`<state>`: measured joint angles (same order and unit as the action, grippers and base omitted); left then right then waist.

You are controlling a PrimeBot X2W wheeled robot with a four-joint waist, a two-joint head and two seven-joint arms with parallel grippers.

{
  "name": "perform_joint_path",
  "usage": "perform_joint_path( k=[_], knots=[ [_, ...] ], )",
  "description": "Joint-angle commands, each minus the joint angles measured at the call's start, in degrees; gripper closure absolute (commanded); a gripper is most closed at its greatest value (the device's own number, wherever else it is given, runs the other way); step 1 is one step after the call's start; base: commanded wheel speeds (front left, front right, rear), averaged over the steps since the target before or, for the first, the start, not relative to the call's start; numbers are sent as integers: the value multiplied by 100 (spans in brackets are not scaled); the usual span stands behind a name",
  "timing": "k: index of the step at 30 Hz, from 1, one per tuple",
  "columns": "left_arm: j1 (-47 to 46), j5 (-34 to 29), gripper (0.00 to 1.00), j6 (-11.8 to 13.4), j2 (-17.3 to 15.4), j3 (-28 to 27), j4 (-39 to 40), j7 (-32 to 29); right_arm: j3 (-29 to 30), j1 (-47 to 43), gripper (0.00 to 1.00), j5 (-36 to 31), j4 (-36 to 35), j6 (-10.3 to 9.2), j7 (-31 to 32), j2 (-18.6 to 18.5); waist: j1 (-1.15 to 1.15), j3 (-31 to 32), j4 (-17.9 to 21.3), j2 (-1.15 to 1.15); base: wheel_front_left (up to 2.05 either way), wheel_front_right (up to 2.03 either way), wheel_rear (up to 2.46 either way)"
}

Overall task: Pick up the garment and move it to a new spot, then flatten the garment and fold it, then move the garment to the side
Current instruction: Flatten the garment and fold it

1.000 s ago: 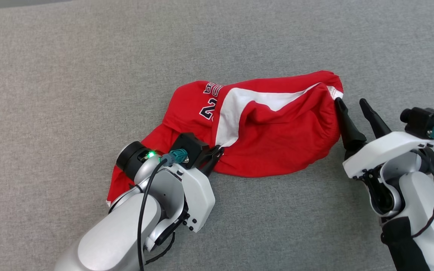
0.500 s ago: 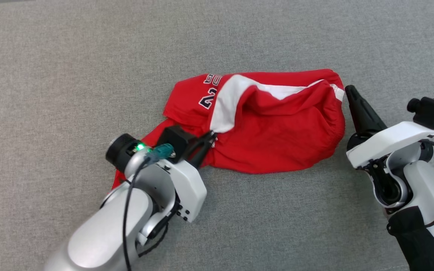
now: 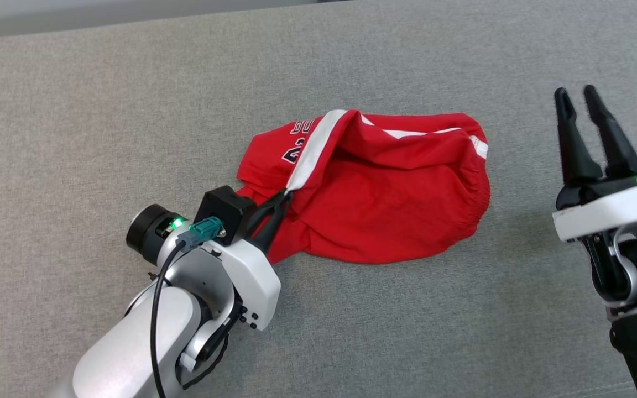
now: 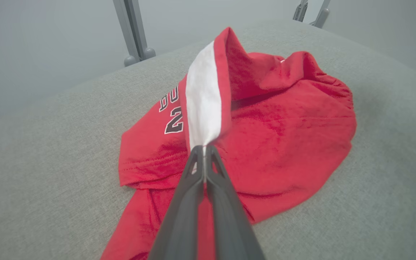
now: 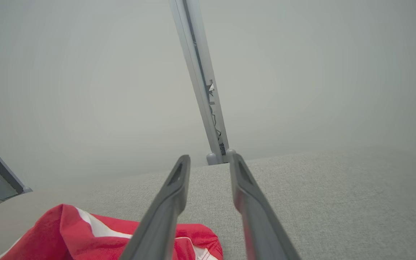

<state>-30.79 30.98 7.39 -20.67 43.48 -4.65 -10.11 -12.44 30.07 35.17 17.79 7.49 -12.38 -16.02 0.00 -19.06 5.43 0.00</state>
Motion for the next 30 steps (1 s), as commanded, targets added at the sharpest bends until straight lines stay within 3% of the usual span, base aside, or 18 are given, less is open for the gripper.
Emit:
perform_joint_path(
  k=[1,13,20,30],
  knots=[
    [84,30,100,36,-30,-3,30,-12,189,-240,0,-371,-195,1,-57,66,0,64,48,0,0,0,0],
    [322,136,100,59,-36,104,71,-32,1171,-1693,0,-1687,-1507,1,505,765,0,222,155,0,0,0,0],
    [367,182,100,70,-24,151,68,-56,1385,-2164,0,-1941,-2020,1,838,1031,0,281,191,0,0,0,0],
    [317,202,100,50,18,213,27,-22,1447,-2250,0,-2044,-2274,1,1048,1118,0,315,149,0,0,0,0]
  ],
)
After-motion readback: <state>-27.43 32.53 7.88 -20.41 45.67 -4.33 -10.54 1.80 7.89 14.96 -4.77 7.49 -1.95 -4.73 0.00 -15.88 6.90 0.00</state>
